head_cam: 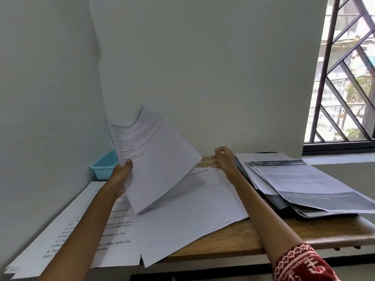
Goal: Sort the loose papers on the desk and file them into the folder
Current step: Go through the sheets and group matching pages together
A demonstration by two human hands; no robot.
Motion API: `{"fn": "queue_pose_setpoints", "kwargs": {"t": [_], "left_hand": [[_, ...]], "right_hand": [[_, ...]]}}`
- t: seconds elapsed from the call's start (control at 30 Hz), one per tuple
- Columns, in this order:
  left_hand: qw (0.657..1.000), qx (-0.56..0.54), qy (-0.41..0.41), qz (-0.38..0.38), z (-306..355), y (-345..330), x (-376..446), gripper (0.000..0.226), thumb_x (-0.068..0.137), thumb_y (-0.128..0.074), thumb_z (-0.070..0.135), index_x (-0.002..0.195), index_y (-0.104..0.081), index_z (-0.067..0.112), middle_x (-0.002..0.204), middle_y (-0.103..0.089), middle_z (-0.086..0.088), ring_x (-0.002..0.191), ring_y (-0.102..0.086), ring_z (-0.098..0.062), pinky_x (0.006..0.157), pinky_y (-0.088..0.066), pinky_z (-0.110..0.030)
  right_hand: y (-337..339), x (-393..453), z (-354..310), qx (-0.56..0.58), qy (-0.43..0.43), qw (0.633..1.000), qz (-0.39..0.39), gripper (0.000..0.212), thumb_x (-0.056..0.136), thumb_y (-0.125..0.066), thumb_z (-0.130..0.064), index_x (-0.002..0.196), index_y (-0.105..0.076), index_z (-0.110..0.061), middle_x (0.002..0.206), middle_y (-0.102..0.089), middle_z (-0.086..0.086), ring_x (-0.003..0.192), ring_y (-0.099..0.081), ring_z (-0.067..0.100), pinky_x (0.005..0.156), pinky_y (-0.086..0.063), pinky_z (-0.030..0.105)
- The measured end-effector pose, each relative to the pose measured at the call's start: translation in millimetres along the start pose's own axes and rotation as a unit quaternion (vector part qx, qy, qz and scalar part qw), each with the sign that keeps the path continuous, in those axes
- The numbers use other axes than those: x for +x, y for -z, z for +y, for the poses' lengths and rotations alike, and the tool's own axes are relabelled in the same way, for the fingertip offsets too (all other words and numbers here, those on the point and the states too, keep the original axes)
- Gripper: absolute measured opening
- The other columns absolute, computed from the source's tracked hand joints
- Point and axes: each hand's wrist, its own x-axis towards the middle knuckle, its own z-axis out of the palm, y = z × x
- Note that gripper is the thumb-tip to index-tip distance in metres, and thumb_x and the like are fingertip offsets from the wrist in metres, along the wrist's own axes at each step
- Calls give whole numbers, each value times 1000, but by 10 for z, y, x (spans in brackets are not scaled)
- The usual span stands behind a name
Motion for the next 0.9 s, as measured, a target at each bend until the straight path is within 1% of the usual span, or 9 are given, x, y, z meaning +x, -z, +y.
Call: {"fn": "queue_pose_setpoints", "kwargs": {"t": [0.1, 0.17, 0.23, 0.37, 0.5, 0.6, 0.67, 0.77, 0.9], "left_hand": [[994, 34, 97, -43, -141, 40, 48, 37, 100, -41, 17, 133, -43, -1, 125, -52, -14, 105, -54, -29, 97, -39, -40], [983, 117, 138, -37, -253, 47, 72, 40, 100, -41, 17, 135, -39, -3, 130, -51, -20, 112, -52, -34, 97, -42, -43], [972, 193, 132, -33, -347, 32, 108, 44, 100, -41, 20, 140, -35, 0, 133, -49, -22, 117, -50, -38, 100, -42, -47], [968, 236, 73, -42, -445, -12, 156, 44, 102, -36, 23, 141, -35, 4, 137, -45, -16, 124, -45, -35, 102, -37, -39], [972, 225, 35, -53, -495, -28, 192, 43, 101, -38, 25, 140, -38, 7, 137, -47, -12, 125, -45, -31, 109, -33, -41], [974, 218, 14, -55, -506, -71, 175, 41, 101, -39, 22, 140, -39, 9, 132, -50, -12, 123, -46, -29, 106, -34, -39], [975, 215, 1, -64, -512, -80, 151, 41, 101, -39, 23, 140, -40, 10, 133, -50, -11, 123, -45, -28, 108, -34, -40], [978, 200, -6, -64, -517, -84, 146, 42, 100, -40, 25, 141, -39, 11, 136, -49, -10, 126, -44, -29, 110, -32, -43], [979, 190, -19, -65, -506, -94, 98, 42, 100, -40, 24, 140, -40, 9, 135, -50, -13, 125, -45, -30, 109, -33, -43]], "right_hand": [[37, 126, 349, -195, -23, 980, -43, 27, 90, -52, -12, 115, -56, -3, 102, -60, 12, 89, -57, 25, 72, -43, 29], [52, 137, 463, -306, -15, 950, -64, 38, 87, -56, -14, 123, -51, -3, 116, -60, 12, 107, -56, 28, 82, -42, 28], [32, 161, 525, -369, -8, 927, -70, 47, 85, -63, -22, 125, -48, -5, 122, -58, 10, 113, -54, 27, 87, -44, 31], [-20, 323, 565, -415, -15, 905, -88, 67, 75, -75, -40, 126, -45, -8, 121, -57, 6, 114, -54, 25, 90, -46, 34], [-21, 502, 624, -360, -55, 925, -107, 65, 67, -84, -35, 114, -53, -3, 117, -60, 7, 105, -57, 22, 89, -48, 33], [-39, 538, 659, -335, -52, 933, -117, 41, 68, -84, -30, 91, -64, -3, 100, -63, 7, 92, -60, 21, 77, -47, 29], [-42, 535, 713, -226, -50, 966, -118, 24, 68, -84, -14, 72, -60, -9, 84, -60, 6, 80, -56, 19, 70, -41, 26], [12, 484, 724, -44, -79, 990, -106, 18, 75, -76, -7, 83, -60, -8, 83, -61, 7, 76, -56, 19, 68, -42, 25], [34, 405, 664, 46, -108, 988, -101, 17, 84, -69, -6, 99, -61, -2, 89, -67, 9, 77, -62, 23, 70, -52, 31]]}}
